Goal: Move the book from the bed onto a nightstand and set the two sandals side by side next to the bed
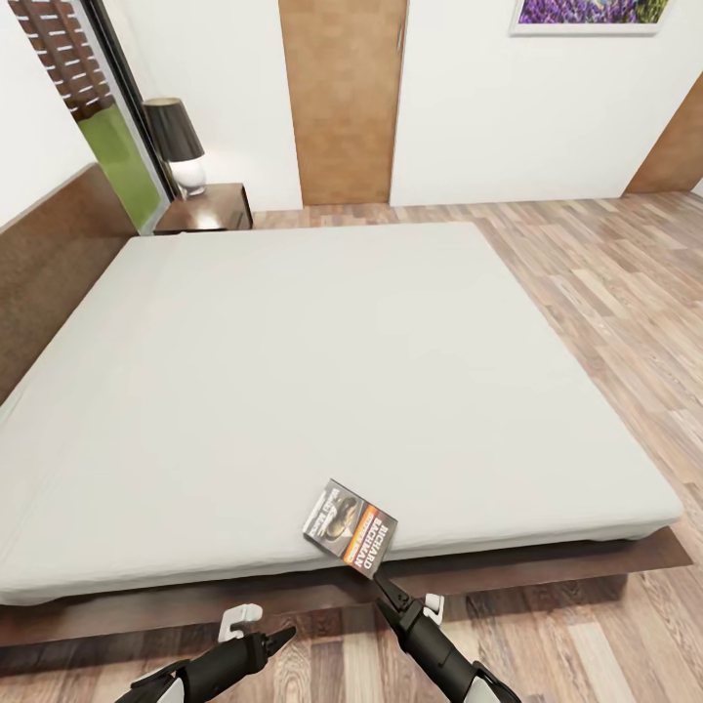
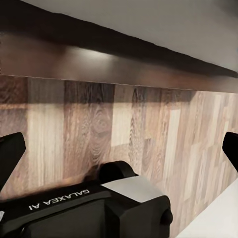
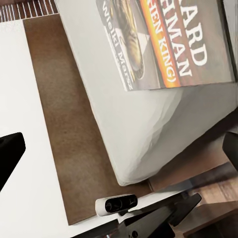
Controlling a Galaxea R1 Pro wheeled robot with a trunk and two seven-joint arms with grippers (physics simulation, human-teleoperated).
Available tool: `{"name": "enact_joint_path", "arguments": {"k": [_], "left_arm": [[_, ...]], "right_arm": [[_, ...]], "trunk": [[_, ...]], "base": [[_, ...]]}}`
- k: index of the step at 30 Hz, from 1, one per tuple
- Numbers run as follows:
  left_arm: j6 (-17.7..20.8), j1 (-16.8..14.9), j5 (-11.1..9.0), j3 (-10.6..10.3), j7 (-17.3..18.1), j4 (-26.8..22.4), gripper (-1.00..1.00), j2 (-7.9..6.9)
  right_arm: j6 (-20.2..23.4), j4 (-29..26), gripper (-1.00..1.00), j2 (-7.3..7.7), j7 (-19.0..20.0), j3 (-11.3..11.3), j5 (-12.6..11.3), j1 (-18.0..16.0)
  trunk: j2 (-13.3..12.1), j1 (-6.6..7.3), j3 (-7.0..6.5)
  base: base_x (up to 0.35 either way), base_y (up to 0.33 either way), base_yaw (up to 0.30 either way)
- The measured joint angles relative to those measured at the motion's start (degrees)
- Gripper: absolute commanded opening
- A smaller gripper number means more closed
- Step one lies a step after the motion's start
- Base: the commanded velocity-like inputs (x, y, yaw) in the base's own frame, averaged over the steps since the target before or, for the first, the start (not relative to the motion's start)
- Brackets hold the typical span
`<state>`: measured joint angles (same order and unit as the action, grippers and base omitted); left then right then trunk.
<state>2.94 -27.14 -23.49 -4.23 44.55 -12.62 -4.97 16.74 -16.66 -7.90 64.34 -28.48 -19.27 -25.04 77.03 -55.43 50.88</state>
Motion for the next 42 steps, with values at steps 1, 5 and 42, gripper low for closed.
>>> {"name": "enact_joint_path", "arguments": {"k": [1,5,42], "left_arm": [[0.0,0.0,0.0,0.0,0.0,0.0,1.00,-0.01],[0.0,0.0,0.0,0.0,0.0,0.0,1.00,-0.04],[0.0,0.0,0.0,0.0,0.0,0.0,1.00,-0.01]], "right_arm": [[0.0,0.0,1.00,0.00,0.0,0.0,0.0,0.0],[0.0,0.0,1.00,0.00,0.0,0.0,0.0,0.0],[0.0,0.0,1.00,0.00,0.0,0.0,0.0,0.0]], "trunk": [[0.4,-0.22,0.18],[2.0,-1.10,0.90],[15.7,-8.57,7.01]], "base": [[0.000,0.000,0.000],[0.000,0.000,0.000],[0.000,0.000,0.000]]}}
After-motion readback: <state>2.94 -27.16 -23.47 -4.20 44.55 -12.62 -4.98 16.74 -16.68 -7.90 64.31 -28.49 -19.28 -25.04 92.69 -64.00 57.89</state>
